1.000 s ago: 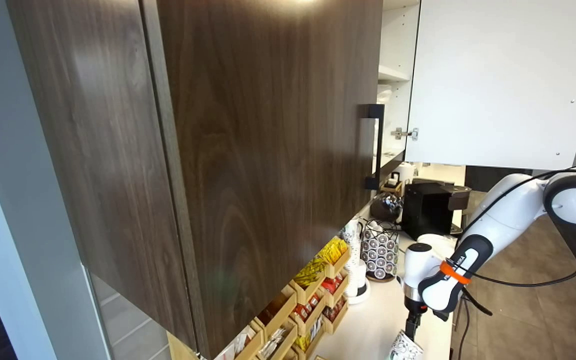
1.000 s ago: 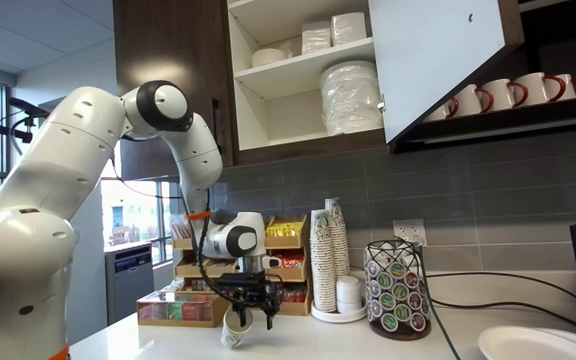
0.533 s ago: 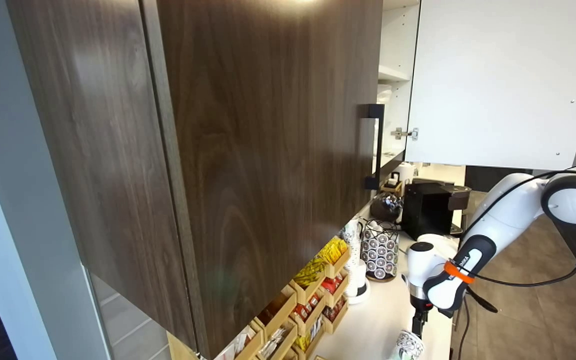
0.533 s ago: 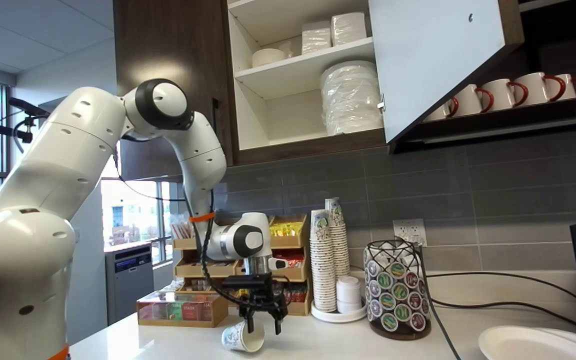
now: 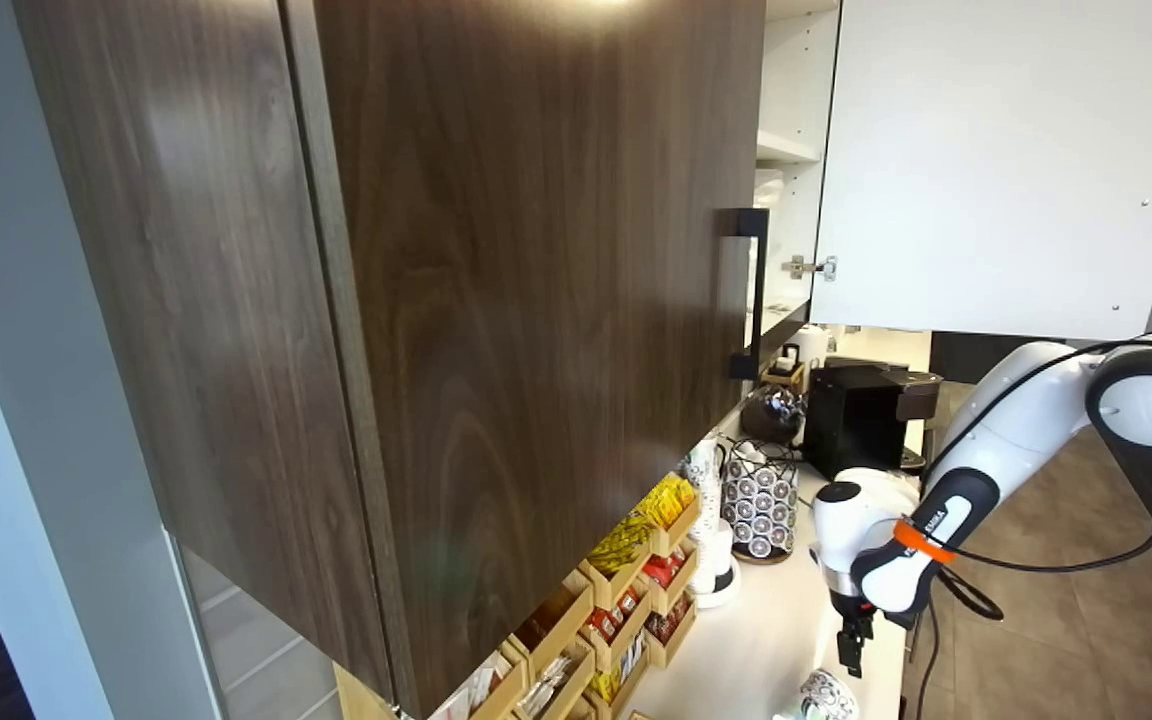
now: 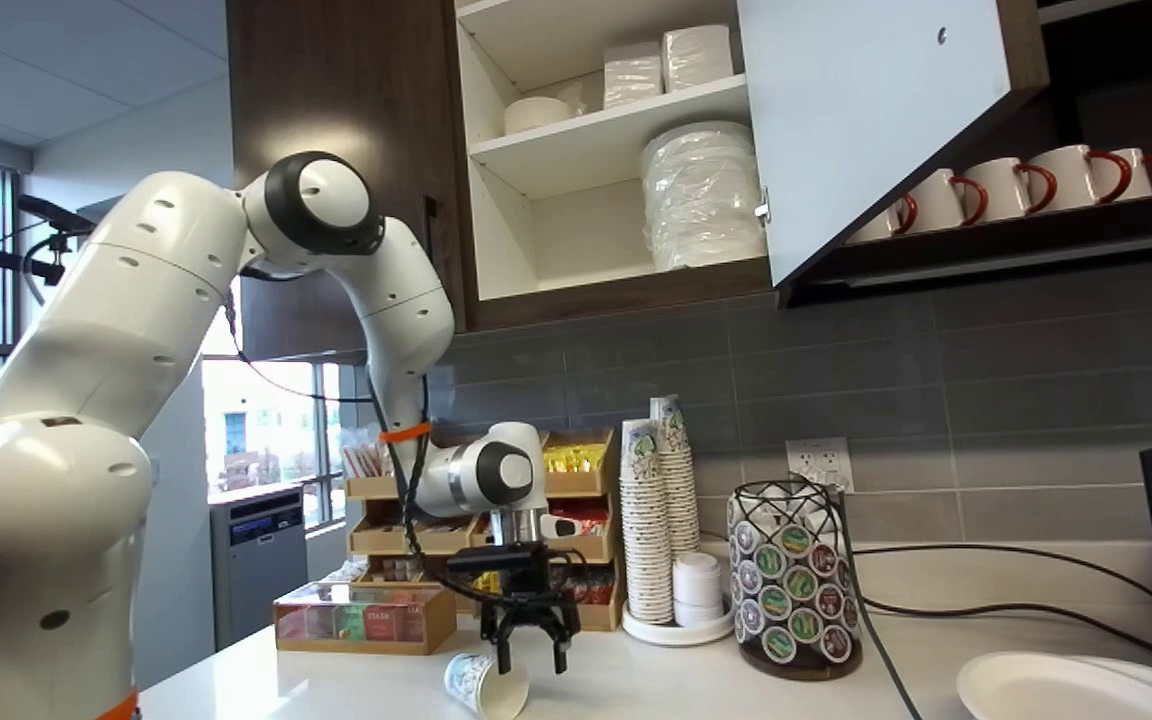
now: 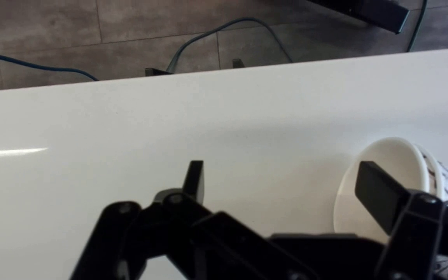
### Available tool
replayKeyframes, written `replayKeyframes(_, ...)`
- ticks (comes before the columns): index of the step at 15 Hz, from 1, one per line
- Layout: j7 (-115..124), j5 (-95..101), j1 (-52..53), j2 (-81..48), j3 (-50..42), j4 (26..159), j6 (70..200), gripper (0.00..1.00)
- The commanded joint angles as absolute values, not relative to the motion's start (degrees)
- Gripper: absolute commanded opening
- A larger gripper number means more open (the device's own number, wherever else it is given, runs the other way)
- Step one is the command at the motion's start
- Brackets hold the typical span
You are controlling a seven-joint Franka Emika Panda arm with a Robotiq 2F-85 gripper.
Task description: Put the cups together, then place them in the open cupboard
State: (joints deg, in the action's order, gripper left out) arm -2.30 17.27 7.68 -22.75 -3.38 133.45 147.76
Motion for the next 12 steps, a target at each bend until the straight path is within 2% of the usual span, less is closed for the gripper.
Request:
replayKeyframes(1, 2.1, 27.1, 10.8, -18.4, -6.5, 132.8, 141.9, 1.0)
replayKeyframes(4, -1.6, 32.1, 10.7, -15.6, -3.8, 131.7, 138.0, 1.0)
replayKeyframes(11, -21.6, 20.0, 9.1, -14.5, 9.0, 133.0, 138.5, 1.0)
replayKeyframes(12, -16.3, 23.3, 9.5, -14.5, 7.1, 132.1, 139.1, 1.0)
